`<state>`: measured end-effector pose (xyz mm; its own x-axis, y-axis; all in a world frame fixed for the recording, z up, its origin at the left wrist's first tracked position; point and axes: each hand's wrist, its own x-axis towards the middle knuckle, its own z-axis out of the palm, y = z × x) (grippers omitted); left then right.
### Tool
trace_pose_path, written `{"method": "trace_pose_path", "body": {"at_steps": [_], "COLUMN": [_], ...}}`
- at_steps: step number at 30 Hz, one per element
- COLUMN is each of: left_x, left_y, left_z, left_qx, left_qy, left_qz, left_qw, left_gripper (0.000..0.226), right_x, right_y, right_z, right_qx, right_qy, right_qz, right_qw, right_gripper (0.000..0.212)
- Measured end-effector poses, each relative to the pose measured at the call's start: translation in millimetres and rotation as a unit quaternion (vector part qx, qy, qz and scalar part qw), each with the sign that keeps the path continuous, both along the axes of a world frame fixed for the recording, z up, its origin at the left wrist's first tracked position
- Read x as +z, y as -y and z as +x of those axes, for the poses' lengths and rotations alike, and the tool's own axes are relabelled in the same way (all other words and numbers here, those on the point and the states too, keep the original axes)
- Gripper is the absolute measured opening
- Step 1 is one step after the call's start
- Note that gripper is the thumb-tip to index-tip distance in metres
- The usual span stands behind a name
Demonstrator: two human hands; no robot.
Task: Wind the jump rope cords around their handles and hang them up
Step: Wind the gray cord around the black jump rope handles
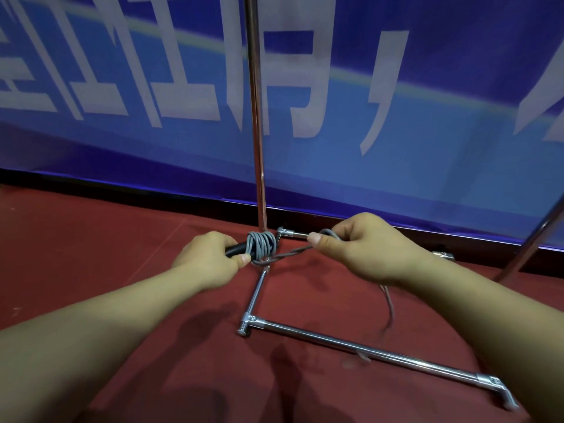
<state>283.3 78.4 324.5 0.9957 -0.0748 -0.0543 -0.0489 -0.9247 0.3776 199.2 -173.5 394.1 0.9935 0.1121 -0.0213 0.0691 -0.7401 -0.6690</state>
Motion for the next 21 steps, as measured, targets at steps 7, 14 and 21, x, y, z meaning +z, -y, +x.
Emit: {"method": "trace_pose_path", "body": {"at_steps": [7, 14, 21], "left_x": [-1, 2, 6], "left_y": [0, 5, 11], "left_z": [-1, 0, 0], "left_qx": [-0.032, -0.014, 0.009], "left_qy": [-0.012, 0.012, 0.043], "left_qz": [0.046, 0.073, 0.063], "left_qw": [0.998, 0.997, 0.997], "left_gripper": [0.026, 0.026, 0.024], "right_x": [-3, 7, 6], "right_y": [6, 3, 8], "right_z": [5, -1, 2], "right_qx": [-0.038, 0.036, 0.025], "right_qy": [0.111, -0.112, -0.176], "right_qz": [-0.151, -0.040, 0.036], "right_qw": [0.982, 0.992, 0.983], "right_gripper": [0.020, 0.020, 0.018]}}
